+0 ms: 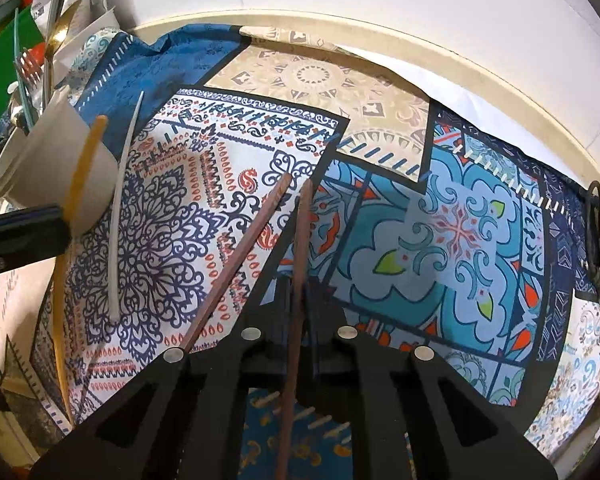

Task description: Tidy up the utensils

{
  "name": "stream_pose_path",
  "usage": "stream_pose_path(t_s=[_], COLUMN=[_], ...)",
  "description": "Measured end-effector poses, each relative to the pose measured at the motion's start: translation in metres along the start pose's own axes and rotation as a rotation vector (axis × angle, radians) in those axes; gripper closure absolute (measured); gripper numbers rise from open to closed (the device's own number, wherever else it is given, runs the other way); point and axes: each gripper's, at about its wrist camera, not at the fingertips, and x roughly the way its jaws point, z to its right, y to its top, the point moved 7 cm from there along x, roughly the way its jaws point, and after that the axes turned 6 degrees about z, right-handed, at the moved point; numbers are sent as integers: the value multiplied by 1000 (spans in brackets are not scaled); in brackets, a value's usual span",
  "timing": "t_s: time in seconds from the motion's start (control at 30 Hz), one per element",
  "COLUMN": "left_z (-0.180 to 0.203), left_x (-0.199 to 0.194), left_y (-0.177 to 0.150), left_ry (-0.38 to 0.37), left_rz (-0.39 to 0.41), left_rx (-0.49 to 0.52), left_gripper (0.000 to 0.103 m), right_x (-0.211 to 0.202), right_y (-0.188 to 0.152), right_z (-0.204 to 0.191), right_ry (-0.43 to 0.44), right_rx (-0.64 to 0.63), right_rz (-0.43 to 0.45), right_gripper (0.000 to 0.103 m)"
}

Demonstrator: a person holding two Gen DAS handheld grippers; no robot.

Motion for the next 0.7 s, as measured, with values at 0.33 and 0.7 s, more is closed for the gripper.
stream_pose_path(t_s=[0.33, 0.7], left_z=[-5, -3], left_x=[-31, -82], left_y=[5, 8], left_ry=[6, 39], left_rz=[73, 193], left_rx=[-40, -43], left_gripper=[99, 99], right_x=[-39, -102], right_y=[8, 25], right_z=[0, -14], right_ry=[9, 24], right_rx=[19, 17], right_rz=[113, 266], right_gripper=[97, 97])
